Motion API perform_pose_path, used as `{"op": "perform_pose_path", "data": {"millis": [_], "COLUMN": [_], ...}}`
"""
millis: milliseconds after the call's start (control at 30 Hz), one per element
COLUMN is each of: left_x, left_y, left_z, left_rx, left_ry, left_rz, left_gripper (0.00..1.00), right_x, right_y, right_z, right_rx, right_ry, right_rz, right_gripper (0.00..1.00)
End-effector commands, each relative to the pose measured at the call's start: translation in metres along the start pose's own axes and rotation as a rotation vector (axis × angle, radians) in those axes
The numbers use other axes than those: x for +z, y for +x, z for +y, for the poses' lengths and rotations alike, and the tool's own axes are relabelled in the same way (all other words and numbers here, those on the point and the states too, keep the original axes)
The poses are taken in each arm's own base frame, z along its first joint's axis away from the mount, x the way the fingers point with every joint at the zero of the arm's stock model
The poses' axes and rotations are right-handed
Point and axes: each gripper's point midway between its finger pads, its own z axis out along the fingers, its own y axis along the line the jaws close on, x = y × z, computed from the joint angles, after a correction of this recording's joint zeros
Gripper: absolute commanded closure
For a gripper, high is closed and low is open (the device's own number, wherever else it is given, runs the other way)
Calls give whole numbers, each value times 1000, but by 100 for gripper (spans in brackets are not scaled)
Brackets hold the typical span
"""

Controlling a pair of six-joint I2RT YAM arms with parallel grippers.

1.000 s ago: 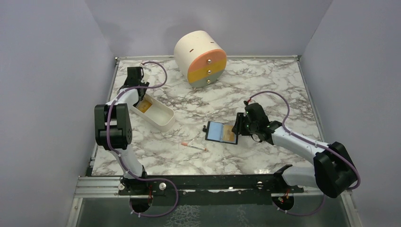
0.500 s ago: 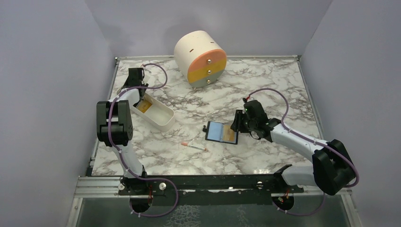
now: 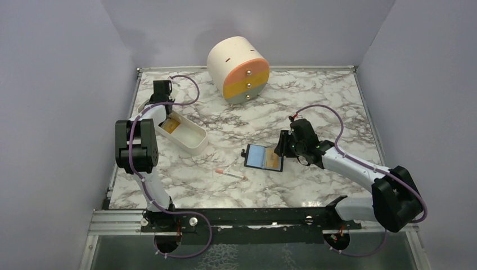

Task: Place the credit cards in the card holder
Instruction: Pick up the credit card from the storage box.

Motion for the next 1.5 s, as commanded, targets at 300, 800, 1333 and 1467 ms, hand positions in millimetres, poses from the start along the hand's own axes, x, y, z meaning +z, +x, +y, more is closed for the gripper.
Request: {"op": "perform_pose_path", "data": {"millis": [300,800,1333,1467], "left_x": [-1,-37,-138,-163], "left_y": [-16,-22,-73,-79], "left_z": [5,-14,-27,-29], "left_rx": [-27,-119,-484,-501], "left_ry": [22,76,301,371], "left_rz": [-30,-30,-206,-261], "left_gripper": [71,100,100,100], "right_x": [-8,-27,-52,-61], "right_y": [-11,-19,-35,-41], "right_z": [0,9,22,37], "right_rx": [-12,-17,-86,-63], "right_ry": [10,-33,-93,-172], "right_rz": [-46,-74,-122,-146], "right_gripper": [61,61,61,61]}}
